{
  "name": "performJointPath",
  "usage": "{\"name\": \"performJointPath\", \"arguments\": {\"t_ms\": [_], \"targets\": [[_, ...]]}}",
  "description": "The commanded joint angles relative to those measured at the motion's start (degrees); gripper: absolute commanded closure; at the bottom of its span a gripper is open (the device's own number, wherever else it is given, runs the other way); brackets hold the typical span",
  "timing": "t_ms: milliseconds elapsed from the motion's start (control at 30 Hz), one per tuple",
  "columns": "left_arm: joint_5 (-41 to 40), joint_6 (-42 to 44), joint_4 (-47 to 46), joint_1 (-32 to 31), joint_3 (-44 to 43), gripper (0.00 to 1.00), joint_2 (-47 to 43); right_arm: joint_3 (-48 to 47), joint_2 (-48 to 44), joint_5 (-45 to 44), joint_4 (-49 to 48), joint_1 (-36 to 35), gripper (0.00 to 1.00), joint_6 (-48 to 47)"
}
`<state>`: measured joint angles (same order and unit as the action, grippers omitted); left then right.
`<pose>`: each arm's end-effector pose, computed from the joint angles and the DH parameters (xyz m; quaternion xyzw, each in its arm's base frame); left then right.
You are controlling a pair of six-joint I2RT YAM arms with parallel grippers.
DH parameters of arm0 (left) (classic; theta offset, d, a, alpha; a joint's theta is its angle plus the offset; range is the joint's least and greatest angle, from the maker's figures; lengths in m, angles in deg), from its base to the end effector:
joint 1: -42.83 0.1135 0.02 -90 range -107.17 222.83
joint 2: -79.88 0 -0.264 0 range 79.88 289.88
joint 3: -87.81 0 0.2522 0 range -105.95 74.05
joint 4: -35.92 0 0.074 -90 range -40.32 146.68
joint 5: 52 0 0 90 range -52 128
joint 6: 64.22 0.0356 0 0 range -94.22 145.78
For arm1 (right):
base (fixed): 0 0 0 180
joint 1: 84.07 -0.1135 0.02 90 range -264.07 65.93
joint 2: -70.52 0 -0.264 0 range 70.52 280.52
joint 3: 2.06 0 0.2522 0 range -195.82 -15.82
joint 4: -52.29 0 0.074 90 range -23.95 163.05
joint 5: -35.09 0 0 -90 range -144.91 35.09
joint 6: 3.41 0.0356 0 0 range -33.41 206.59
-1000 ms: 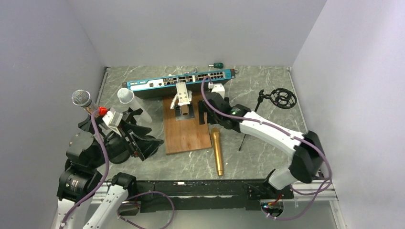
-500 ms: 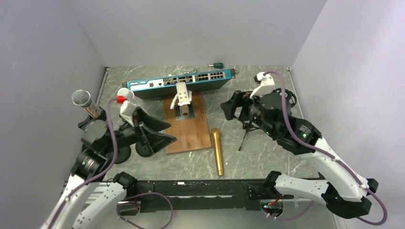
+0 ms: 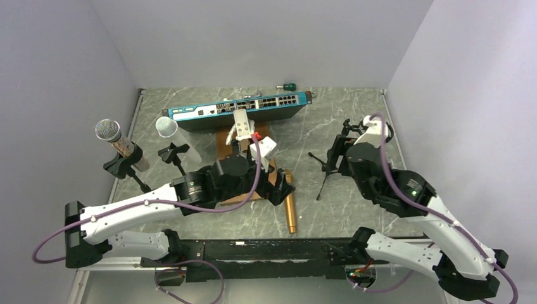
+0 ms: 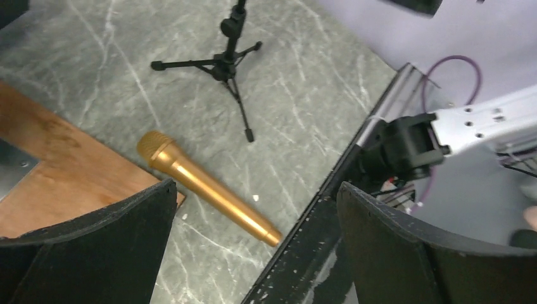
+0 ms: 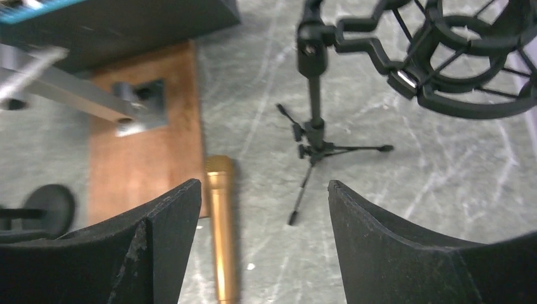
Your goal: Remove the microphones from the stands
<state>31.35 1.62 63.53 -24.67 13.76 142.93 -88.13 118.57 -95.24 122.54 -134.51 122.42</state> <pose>0.1005 -0.2319 0.3657 0.2634 0.7567 -0.3955 0.4490 0.0991 0.0838 0.4112 0.0607 0.8364 0.0898 0.5373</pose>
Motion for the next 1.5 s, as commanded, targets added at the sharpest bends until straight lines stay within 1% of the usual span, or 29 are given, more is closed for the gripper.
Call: {"name": "performJointPath", "arguments": {"t_ms": [0, 67, 133, 200, 267, 367, 467, 600, 633, 700, 767, 900, 933, 1033, 1067, 1133, 1167, 1233, 1333, 1400, 1433, 1467], "targets": [[-11.36, 5.48, -4.75, -1.73, -2.41, 0.01, 1.46, 6.7, 0.32, -9.97, -6.03, -0.01, 0.27, -1.79], [-11.52, 4.97, -6.23, -1.84, -1.04, 0.01, 1.46, 9.58, 0.19, -12.41, -10.63, -0.01, 0.3, -3.75], [-11.89, 3.79, -8.52, -1.89, 1.09, 0.01, 1.33, 13.62, -0.66, -14.16, -18.87, 0.23, 0.32, -7.06], [-13.78, -0.14, -8.44, -1.85, 2.09, 0.01, 1.84, 17.53, -1.27, -14.21, -25.35, 1.76, 0.31, -9.98], [-12.88, -1.28, -7.89, -1.84, 1.88, 0.01, 2.88, 20.01, -1.3, -11.57, -30.13, 4.77, 0.31, -12.36], [-10.65, -2.69, -6.42, -1.86, 0.84, 0.01, 4.41, 22.01, -0.48, -7.54, -33.43, 11.05, 0.33, -13.44], [-9.05, -2.9, -5.38, -1.85, 0.27, 0.01, 4.68, 24.23, -0.06, -3.32, -37.92, 15.62, 0.35, -15.7], [-11.27, -2.26, -3.32, -1.88, 1.24, 0.01, 1.75, 28.07, -0.16, 2.18, -47.53, 16.79, 0.38, -21.83], [-11.65, -2.17, -2.43, -1.85, 1.39, 0.01, 0.98, 28.38, 0.06, 2.3, -48.36, 16.82, 0.38, -22.54], [-11.39, -2.19, -1.02, -1.84, 1.74, 0.01, -0.43, 28.68, 0.65, 2.11, -49.23, 16.86, 0.44, -23.08], [-8.99, -1.77, -0.49, -1.77, 1.93, 0.01, -1.1, 29.48, 0.53, 2.98, -50.44, 16.9, 0.49, -23.97], [0.76, -1.72, -2.42, -0.6, 0.79, 0.01, 0.72, 30.98, 0.26, 3.57, -52.27, 17.02, 0.53, -25.18], [4.1, -1.88, -3.59, 0.25, 0.44, 0.01, 1.87, 31.19, 0.41, 3.64, -52.38, 17.08, 0.55, -25.32], [16.68, -4.77, -12.17, 5.26, 1.48, 0.01, 5.34, 31.87, 0.76, 3.74, -54.1, 17.3, 0.62, -25.88], [22.11, -6.15, -16.97, 7.05, 2.72, 0.01, 6.84, 32.1, 0.87, 3.74, -54.61, 17.3, 0.63, -26.15], [27.49, -9.22, -26.48, 10.26, 5.61, 0.01, 8.86, 32.54, 0.9, 3.93, -55.81, 17.47, 0.69, -27.03], [28.87, -10.53, -30.83, 11.46, 6.8, 0.01, 10.17, 32.71, 0.95, 3.93, -56.16, 17.5, 0.73, -27.49], [29.75, -11.43, -35.55, 13.31, 7.11, 0.02, 13.53, 32.97, 1.09, 4.03, -56.22, 17.68, 0.8, -28.37], [30.9, -9.79, -38.43, 14.05, 4.15, 0.08, 19.9, 32.99, 1.3, 5.13, -57.45, 18.39, 0.92, -29.57], [29.64, -9.39, -39.45, 14.07, 2.02, 0.1, 23.92, 33.3, 1.26, 5.44, -57.79, 18.6, 1.0, -30.03], [28.38, -9.53, -40.9, 14.07, 1.61, 0.13, 25.55, 33.62, 1.17, 5.63, -58.12, 18.72, 1.0, -30.39], [26.78, -9.89, -43.42, 14.1, 1.57, 0.2, 27.04, 33.84, 1.08, 5.92, -58.43, 18.85, 1.0, -30.54]]}}
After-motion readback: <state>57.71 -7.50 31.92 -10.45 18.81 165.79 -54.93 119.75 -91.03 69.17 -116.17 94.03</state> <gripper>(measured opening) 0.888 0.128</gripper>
